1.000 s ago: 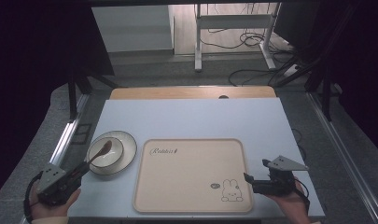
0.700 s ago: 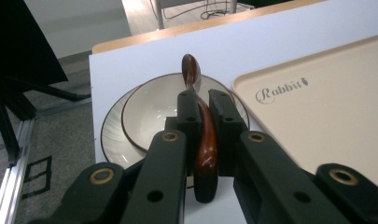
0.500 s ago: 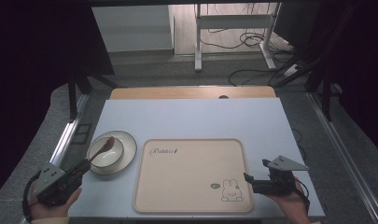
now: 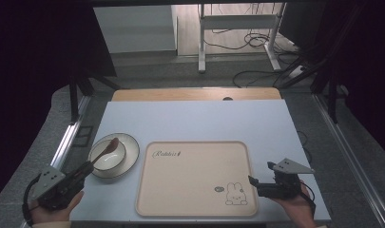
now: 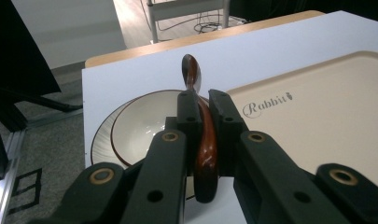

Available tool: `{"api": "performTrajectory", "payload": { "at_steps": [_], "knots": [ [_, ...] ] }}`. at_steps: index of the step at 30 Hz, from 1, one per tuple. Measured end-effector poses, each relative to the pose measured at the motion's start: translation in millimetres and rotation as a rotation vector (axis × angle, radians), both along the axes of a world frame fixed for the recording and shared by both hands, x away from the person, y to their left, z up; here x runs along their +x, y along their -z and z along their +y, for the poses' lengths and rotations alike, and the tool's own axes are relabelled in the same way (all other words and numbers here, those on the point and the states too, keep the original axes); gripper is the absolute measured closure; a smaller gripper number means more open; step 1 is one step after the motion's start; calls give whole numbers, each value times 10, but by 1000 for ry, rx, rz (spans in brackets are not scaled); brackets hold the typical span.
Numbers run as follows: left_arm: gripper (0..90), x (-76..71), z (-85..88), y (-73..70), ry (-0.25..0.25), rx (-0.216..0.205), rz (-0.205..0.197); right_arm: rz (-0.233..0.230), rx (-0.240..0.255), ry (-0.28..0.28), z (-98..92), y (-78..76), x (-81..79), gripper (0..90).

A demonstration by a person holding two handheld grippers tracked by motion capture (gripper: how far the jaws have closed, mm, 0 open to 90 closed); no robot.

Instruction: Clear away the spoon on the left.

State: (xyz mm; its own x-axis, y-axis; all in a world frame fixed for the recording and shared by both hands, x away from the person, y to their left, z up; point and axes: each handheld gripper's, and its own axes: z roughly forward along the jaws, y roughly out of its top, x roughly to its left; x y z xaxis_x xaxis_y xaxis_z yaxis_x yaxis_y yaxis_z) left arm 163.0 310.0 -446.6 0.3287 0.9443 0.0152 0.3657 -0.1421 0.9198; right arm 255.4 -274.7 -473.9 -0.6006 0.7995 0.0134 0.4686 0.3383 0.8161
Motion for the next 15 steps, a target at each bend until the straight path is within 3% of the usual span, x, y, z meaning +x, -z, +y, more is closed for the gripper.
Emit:
{"api": "performTrajectory", "payload": {
  "at_steps": [15],
  "knots": [
    [846,-15,-122,-65,39,-10,-24,0,-4,-2,5,1,-5,123]
  ]
}}
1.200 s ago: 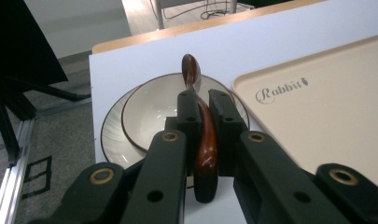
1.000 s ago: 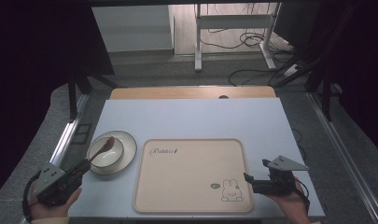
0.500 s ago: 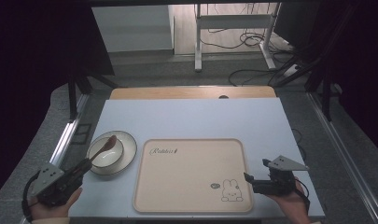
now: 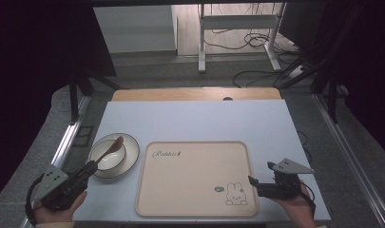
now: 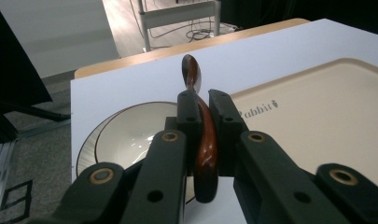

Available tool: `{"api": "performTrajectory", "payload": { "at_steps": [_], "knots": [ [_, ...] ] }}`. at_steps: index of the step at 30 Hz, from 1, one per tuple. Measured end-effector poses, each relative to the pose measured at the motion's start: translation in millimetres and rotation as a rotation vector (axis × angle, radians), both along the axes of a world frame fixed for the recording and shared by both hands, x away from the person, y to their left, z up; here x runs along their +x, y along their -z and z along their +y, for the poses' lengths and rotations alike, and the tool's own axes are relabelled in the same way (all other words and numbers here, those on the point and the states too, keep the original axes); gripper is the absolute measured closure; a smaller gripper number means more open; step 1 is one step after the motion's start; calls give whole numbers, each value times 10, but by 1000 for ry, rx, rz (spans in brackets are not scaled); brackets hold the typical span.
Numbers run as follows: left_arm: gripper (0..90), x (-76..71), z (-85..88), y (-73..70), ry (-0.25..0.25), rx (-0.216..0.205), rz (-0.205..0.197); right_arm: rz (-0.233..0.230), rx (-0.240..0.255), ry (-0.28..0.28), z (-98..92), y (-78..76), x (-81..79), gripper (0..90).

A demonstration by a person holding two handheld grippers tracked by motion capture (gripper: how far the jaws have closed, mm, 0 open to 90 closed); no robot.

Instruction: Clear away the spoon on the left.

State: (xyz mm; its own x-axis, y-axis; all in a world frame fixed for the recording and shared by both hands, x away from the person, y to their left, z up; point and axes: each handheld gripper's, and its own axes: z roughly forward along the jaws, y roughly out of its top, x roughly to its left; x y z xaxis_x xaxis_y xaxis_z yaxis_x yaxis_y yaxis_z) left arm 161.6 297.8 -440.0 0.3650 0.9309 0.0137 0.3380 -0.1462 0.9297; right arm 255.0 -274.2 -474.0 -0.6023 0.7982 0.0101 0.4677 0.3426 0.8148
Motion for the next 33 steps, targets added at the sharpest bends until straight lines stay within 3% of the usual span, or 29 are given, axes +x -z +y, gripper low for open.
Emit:
{"api": "performTrajectory", "payload": {
  "at_steps": [33],
  "knots": [
    [846,100,-427,33,110,31,9,-1,-4,-1,4,5,1,124]
  ]
}}
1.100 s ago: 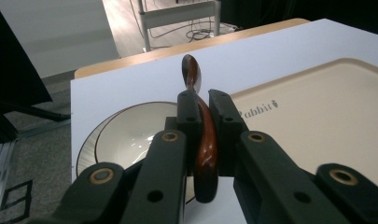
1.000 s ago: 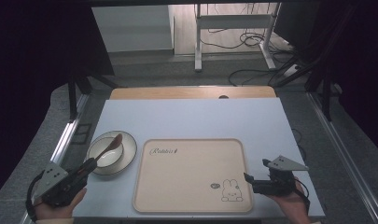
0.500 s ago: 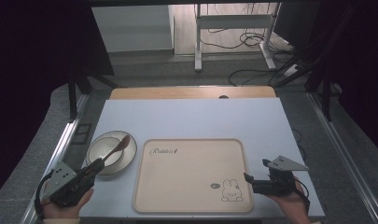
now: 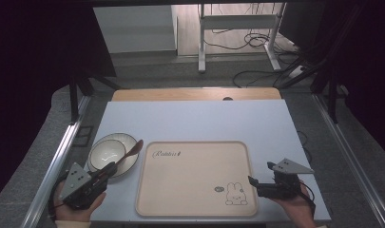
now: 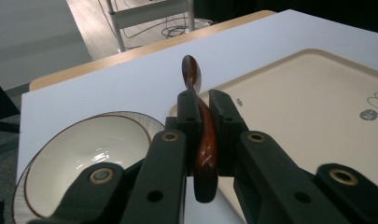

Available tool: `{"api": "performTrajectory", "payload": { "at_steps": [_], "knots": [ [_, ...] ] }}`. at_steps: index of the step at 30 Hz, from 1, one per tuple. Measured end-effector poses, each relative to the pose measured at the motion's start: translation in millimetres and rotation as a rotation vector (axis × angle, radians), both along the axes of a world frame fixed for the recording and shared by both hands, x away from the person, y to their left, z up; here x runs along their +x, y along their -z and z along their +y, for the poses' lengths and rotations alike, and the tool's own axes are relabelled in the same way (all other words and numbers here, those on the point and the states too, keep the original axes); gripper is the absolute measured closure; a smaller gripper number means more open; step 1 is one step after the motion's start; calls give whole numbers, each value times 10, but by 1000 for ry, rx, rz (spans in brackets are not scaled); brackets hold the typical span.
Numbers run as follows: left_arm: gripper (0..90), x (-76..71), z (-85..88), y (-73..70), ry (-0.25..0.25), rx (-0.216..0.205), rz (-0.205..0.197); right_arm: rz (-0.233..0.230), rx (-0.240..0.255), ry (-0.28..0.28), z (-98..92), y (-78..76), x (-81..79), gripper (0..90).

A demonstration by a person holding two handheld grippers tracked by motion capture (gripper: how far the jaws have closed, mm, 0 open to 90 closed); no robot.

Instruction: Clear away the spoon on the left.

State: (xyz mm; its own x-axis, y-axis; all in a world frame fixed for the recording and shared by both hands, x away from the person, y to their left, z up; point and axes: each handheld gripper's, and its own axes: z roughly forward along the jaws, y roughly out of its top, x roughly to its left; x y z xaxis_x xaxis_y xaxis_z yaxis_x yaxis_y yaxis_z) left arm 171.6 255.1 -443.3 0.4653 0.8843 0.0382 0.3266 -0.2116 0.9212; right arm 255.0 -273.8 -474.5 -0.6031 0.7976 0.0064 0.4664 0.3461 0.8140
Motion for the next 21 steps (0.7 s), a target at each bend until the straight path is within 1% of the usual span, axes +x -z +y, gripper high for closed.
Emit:
{"api": "performTrajectory", "payload": {
  "at_steps": [12,21],
  "knots": [
    [845,85,-205,2,47,14,1,0,-2,-2,6,3,2,124],
    [845,140,-339,34,76,31,9,0,-1,-1,4,1,1,124]
  ]
}}
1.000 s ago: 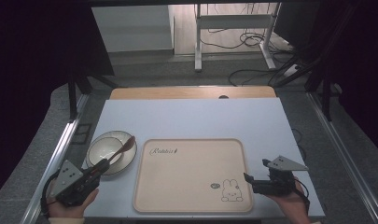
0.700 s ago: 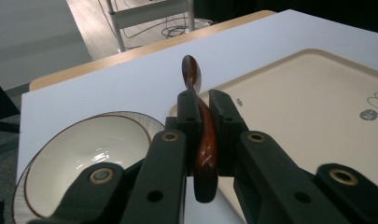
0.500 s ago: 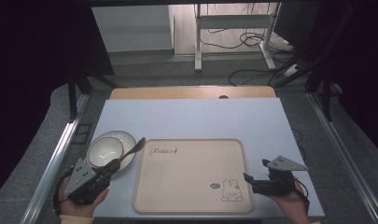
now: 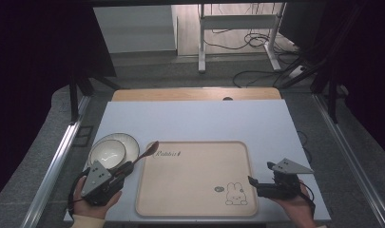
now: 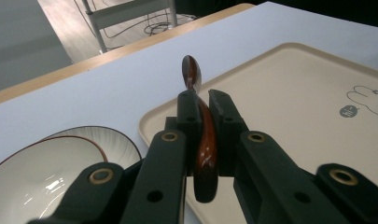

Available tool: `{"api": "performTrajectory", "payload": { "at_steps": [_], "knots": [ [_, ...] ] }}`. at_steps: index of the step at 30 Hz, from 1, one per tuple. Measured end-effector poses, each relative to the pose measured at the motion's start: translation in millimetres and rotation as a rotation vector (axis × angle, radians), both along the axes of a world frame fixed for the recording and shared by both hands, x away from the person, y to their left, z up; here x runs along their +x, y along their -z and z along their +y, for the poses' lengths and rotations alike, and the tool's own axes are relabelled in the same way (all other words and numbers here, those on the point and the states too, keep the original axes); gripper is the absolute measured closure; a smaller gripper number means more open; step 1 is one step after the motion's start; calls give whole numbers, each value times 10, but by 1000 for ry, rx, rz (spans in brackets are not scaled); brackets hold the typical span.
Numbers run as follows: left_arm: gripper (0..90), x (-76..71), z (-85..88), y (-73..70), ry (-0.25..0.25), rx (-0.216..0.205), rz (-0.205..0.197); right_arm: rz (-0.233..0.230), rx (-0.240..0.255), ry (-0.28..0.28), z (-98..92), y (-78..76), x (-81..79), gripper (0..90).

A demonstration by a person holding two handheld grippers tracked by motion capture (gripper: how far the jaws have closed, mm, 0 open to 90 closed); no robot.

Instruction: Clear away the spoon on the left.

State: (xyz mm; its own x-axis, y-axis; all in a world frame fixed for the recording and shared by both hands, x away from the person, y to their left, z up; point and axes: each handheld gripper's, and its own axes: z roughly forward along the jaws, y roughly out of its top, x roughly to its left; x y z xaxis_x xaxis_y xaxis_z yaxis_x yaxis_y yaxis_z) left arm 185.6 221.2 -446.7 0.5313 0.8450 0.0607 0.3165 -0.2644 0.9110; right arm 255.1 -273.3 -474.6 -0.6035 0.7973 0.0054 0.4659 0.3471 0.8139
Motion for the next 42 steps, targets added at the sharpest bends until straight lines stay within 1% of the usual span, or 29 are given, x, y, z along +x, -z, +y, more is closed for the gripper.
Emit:
{"api": "performTrajectory", "payload": {
  "at_steps": [7,10,14,19,23,27,33,42],
  "knots": [
    [845,83,-62,67,9,5,19,-3,-1,-2,6,0,-3,124],
    [845,127,-120,94,20,12,22,-7,1,0,3,-5,-5,124],
    [845,211,-208,154,31,17,40,-4,2,1,9,-4,-7,124],
    [845,273,-324,171,46,16,40,-4,1,-1,11,-2,-6,125],
    [845,287,-355,193,54,20,44,-6,0,-1,7,-1,-7,124],
    [845,293,-339,204,48,-9,52,-6,-2,-3,10,2,-5,125],
    [845,284,-386,213,60,2,53,-7,-8,-7,21,3,-4,125],
    [845,273,-450,256,79,39,62,-7,-11,-9,14,6,-4,125]
  ]
}}
